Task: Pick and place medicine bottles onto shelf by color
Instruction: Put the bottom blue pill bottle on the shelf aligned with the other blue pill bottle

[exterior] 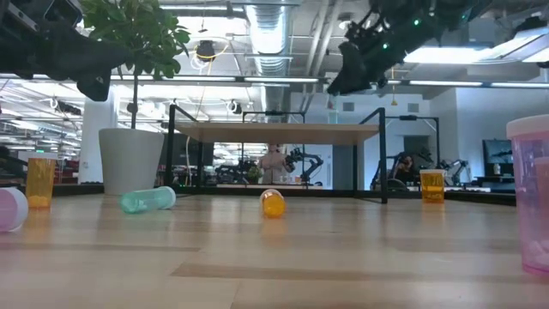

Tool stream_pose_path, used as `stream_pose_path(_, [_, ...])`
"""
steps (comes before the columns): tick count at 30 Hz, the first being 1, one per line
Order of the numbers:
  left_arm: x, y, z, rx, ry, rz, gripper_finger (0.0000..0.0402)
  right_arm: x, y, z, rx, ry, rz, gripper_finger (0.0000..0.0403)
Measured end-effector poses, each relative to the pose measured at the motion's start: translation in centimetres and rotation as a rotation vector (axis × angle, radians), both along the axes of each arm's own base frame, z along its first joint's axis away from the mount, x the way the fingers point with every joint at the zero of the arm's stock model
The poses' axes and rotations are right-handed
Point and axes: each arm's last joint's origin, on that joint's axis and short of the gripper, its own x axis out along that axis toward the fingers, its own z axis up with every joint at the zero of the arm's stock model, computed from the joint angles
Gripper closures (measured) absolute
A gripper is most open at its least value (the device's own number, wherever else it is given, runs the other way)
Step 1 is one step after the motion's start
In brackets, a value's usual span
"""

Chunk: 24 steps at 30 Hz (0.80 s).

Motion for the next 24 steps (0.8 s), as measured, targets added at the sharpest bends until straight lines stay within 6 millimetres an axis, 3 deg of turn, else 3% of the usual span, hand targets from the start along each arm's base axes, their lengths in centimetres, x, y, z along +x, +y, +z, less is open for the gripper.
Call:
stream_pose_path(9, [0.0, 0.0, -0.1, 0.002, 0.006, 0.002, 0.0401, -0.3, -2.5, -1.6, 0.06, 0.051, -0.04, 0.0259])
stream_pose_path(24, [0.0, 0.1, -0.2, 0.006, 0.022, 0.026, 0.0401, -0.3, -3.0, -2.5, 0.082, 0.1, -0.051, 0.0252])
